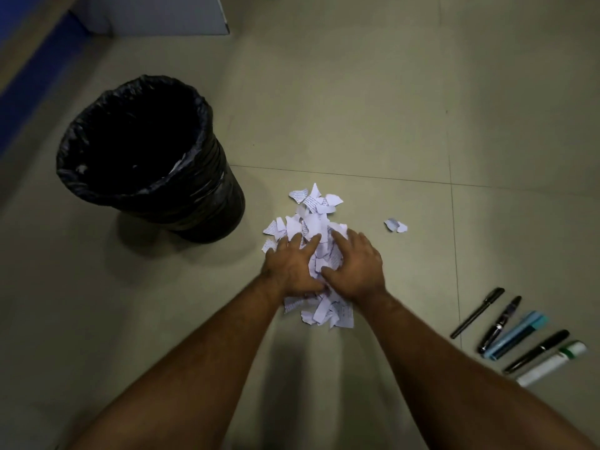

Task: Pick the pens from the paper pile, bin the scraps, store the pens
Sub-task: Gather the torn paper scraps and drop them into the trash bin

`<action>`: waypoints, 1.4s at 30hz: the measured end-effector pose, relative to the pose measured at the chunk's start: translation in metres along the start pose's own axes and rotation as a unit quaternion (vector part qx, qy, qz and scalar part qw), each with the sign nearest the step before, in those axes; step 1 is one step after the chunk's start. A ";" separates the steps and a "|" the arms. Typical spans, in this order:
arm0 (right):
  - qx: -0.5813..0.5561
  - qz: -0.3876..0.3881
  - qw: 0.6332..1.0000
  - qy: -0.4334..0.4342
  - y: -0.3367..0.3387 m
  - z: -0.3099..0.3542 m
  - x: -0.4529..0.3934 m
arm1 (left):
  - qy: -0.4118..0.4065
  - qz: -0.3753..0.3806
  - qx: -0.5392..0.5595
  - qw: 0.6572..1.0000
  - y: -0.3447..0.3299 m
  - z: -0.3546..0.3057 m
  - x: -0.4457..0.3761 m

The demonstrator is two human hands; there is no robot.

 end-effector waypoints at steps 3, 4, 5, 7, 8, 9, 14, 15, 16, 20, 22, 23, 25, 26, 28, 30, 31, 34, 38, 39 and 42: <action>0.070 0.020 0.997 -0.005 -0.007 -0.001 0.010 | 0.013 0.022 -0.048 0.999 -0.014 -0.003 0.004; 0.084 0.014 0.996 -0.009 -0.008 0.000 0.013 | 0.015 0.023 -0.061 0.998 -0.015 -0.005 0.003; 0.089 0.004 0.996 -0.017 -0.009 0.002 0.015 | 0.018 0.020 -0.063 0.998 -0.015 -0.007 0.001; 0.060 -0.001 0.998 -0.028 -0.010 0.005 0.014 | 0.029 0.000 -0.047 0.999 -0.015 -0.011 -0.001; 0.031 0.005 0.999 -0.027 -0.009 0.006 0.013 | 0.034 -0.022 -0.046 0.998 -0.014 -0.013 -0.001; 0.004 0.011 1.000 -0.027 -0.010 0.007 0.011 | 0.040 -0.042 -0.052 0.997 -0.014 -0.014 -0.001; -0.071 -0.005 0.996 -0.054 -0.012 0.002 0.009 | 0.050 -0.093 -0.002 0.994 -0.012 -0.014 0.003; -0.092 -0.014 0.994 -0.064 -0.011 0.003 0.010 | 0.054 -0.098 0.024 0.993 -0.011 -0.014 0.003; -0.115 -0.029 0.990 -0.074 -0.008 0.003 0.010 | 0.064 -0.109 0.055 0.990 -0.010 -0.013 0.003; -0.172 -0.063 0.976 -0.121 0.005 0.005 0.012 | 0.113 -0.152 0.162 0.968 0.001 -0.012 0.006; -0.176 -0.064 0.972 -0.141 0.014 0.004 0.014 | 0.118 -0.167 0.190 0.960 0.006 -0.013 0.010; -0.182 -0.061 0.969 -0.157 0.018 0.003 0.016 | 0.119 -0.172 0.198 0.957 0.009 -0.014 0.013; -0.202 -0.057 0.961 -0.183 0.028 0.002 0.022 | 0.121 -0.181 0.207 0.954 0.017 -0.019 0.022; -0.211 -0.055 0.957 -0.189 0.032 0.004 0.024 | 0.119 -0.186 0.215 0.951 0.019 -0.021 0.025; -0.226 -0.054 0.953 -0.193 0.043 0.012 0.030 | 0.117 -0.190 0.236 0.946 0.026 -0.027 0.035; -0.245 -0.057 0.949 -0.190 0.052 0.024 0.033 | 0.113 -0.191 0.252 0.942 0.038 -0.031 0.044; -0.253 -0.058 0.947 -0.189 0.057 0.031 0.034 | 0.111 -0.194 0.262 0.939 0.044 -0.031 0.048; -0.282 -0.074 0.940 -0.178 0.071 0.053 0.034 | 0.115 -0.217 0.311 0.918 0.072 -0.025 0.064; -0.336 -0.101 0.927 -0.132 0.093 0.099 0.021 | 0.125 -0.273 0.367 0.881 0.110 -0.006 0.089; -0.350 -0.106 0.923 -0.120 0.098 0.110 0.018 | 0.125 -0.283 0.374 0.874 0.120 -0.004 0.094; -0.393 -0.116 0.910 -0.069 0.121 0.160 0.007 | 0.115 -0.328 0.375 0.859 0.166 0.015 0.115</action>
Point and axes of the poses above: each hand's wrist, its own x-axis away from the middle knuckle, its own y-axis out of the back of the hand, z = x × y, the point moved 1 cm from there along -x, towards the middle knuckle, and after that the axes turned 9 degrees about z, right-handed, at the moved point
